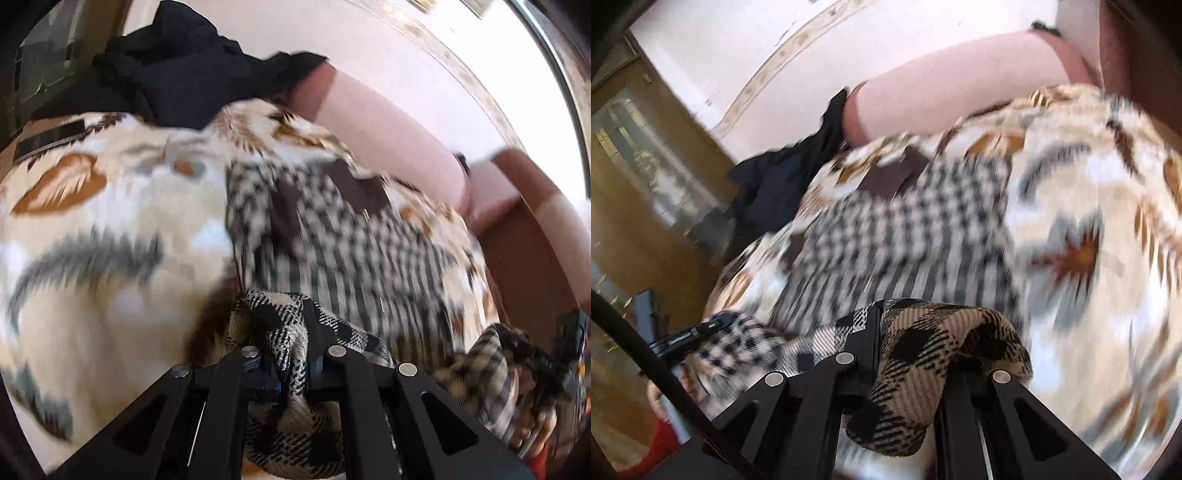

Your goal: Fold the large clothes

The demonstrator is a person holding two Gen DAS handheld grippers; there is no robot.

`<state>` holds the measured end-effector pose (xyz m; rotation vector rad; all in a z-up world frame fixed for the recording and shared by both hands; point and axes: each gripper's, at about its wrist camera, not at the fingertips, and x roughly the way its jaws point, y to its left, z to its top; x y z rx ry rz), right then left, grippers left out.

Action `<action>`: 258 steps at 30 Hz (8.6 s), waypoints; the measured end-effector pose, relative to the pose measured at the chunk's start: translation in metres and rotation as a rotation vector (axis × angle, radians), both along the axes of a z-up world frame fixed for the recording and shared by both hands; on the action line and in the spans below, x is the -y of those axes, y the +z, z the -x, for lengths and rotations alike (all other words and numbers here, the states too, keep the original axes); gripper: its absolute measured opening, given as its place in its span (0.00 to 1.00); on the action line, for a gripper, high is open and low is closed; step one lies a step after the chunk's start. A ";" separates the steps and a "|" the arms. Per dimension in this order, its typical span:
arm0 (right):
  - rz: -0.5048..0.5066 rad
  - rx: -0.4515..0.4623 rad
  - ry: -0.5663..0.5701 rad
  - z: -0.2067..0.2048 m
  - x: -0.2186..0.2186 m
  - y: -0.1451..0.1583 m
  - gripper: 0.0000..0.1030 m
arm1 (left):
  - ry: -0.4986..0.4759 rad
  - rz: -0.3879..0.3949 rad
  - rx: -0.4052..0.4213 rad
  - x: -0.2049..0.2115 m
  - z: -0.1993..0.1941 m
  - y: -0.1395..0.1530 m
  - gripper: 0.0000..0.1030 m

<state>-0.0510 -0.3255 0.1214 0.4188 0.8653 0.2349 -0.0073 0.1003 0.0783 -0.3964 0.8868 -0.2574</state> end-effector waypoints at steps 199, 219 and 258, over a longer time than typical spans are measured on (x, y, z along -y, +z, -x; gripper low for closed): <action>0.370 -0.121 -0.048 -0.070 -0.037 -0.074 0.42 | 0.087 -0.446 -0.053 -0.024 -0.036 -0.055 0.34; 0.452 -0.212 0.014 -0.050 -0.014 -0.100 0.58 | 0.096 -0.536 -0.153 -0.007 -0.047 -0.083 0.42; 0.671 0.132 0.407 -0.040 -0.264 -0.118 0.67 | -0.137 0.044 -0.201 -0.032 -0.210 -0.086 0.60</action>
